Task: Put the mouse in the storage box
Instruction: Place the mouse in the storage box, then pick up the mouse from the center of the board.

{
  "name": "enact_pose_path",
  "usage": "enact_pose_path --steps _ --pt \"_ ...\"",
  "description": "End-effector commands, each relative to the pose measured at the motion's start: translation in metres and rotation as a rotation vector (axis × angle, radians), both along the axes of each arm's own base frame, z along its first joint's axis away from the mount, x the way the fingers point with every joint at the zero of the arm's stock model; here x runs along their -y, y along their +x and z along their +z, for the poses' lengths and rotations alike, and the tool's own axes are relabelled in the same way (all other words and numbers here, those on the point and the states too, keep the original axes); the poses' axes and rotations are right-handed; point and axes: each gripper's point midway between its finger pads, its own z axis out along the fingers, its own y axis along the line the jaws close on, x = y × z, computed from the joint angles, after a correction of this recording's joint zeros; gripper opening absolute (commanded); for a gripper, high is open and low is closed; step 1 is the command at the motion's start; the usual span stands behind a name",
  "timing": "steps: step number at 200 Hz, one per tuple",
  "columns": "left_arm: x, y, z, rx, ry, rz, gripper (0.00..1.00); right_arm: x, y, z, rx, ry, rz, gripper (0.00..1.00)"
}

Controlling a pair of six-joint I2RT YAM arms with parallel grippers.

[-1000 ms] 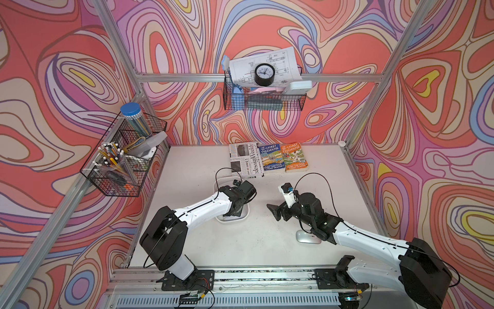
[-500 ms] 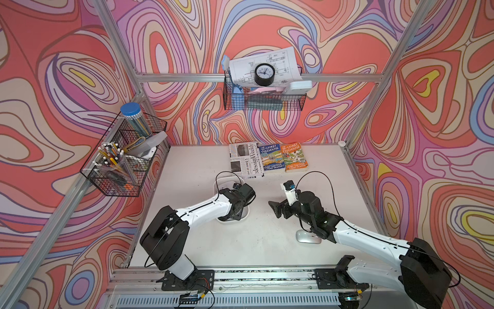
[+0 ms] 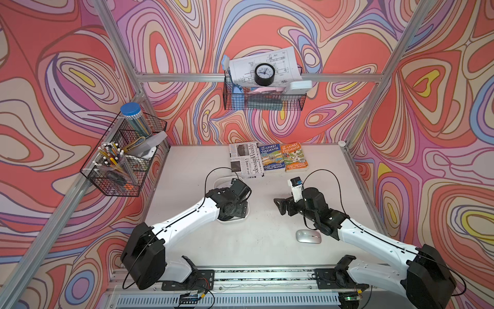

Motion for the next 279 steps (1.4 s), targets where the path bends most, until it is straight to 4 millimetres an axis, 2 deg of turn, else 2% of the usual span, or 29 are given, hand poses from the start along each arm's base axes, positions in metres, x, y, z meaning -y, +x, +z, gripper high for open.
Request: enact_pose_path --steps 1,18,42,75,99,170,221,252,279 --pt "0.004 -0.002 0.03 0.044 -0.082 -0.003 0.91 0.015 -0.003 -0.013 -0.148 0.038 -0.061 0.98" --pt "0.006 -0.005 0.045 0.078 -0.135 -0.01 0.92 0.031 -0.004 -0.031 -0.258 0.054 -0.127 0.98" --pt "0.012 -0.01 0.056 0.099 -0.211 -0.027 0.93 0.055 -0.006 -0.061 -0.424 0.076 -0.243 0.98" --pt "0.019 -0.012 0.057 0.094 -0.257 -0.047 0.94 0.076 -0.019 -0.105 -0.632 0.044 -0.362 0.98" --pt "0.023 -0.013 0.054 0.087 -0.273 -0.058 0.94 0.086 -0.036 -0.125 -0.75 0.016 -0.43 0.96" --pt "0.032 -0.011 0.049 0.071 -0.291 -0.079 0.94 0.1 -0.097 -0.124 -0.939 0.005 -0.521 0.93" --pt "0.033 -0.012 0.046 0.065 -0.298 -0.082 0.94 0.084 -0.128 -0.119 -1.031 0.08 -0.461 0.9" --pt "0.032 -0.012 0.045 0.065 -0.292 -0.082 0.95 0.079 -0.142 -0.114 -1.023 0.042 -0.414 0.9" --pt "0.033 -0.012 0.043 0.06 -0.292 -0.082 0.95 0.071 -0.157 -0.12 -0.998 -0.014 -0.373 0.9"
